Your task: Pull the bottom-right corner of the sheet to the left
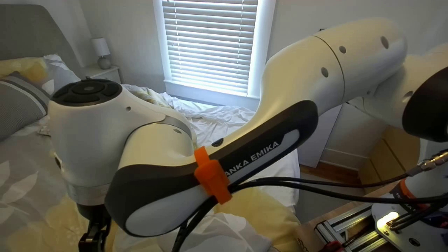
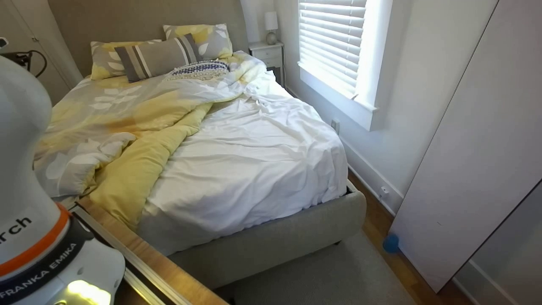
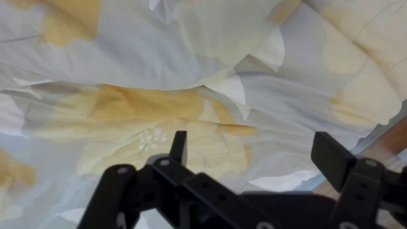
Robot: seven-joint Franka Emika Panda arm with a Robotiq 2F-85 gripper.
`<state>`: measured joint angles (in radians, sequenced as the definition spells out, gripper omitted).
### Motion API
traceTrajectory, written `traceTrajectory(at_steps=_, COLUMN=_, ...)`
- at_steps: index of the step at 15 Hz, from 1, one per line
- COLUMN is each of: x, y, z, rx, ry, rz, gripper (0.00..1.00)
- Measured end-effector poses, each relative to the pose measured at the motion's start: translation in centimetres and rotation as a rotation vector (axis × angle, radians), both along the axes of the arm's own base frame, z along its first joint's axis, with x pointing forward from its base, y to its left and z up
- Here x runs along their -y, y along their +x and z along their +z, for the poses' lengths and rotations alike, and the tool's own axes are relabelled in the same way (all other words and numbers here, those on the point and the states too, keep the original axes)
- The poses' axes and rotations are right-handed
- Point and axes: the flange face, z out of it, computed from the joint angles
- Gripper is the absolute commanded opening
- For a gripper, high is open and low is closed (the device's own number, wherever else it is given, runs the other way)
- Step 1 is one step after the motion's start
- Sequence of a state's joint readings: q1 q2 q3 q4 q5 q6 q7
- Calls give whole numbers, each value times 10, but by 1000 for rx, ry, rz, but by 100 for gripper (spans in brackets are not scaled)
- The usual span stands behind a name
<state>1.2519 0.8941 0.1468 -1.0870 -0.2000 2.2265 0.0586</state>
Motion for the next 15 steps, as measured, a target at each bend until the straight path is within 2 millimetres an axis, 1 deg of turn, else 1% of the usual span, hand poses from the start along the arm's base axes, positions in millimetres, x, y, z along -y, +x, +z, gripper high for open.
traceTrajectory(at_steps=3, x=9, y=3, z=0, rx=1, ry=26, rz=-59, gripper=100)
traceTrajectory(at_steps=7, x=11, y=1, z=3, rx=-1, ry=25, rz=-70, gripper=100)
traceTrajectory(at_steps=8, x=12, y=4, z=3, rx=1, ry=23, rz=-76, gripper=100)
traceTrajectory(at_steps=9, x=14, y=11, z=3, rx=4, ry=18, rz=-108, gripper=100)
traceTrajectory(at_steps=10, x=18, y=24, z=2, rx=13, ry=10, rz=-159, gripper=100)
traceTrajectory(at_steps=11, x=24, y=43, z=1, rx=26, ry=7, rz=-212, gripper=100)
traceTrajectory(at_steps=13, x=43, y=92, z=-4, rx=53, ry=-6, rz=-321, gripper=100)
traceTrajectory(at_steps=15, x=72, y=144, z=-14, rx=77, ry=-35, rz=-434, gripper=100)
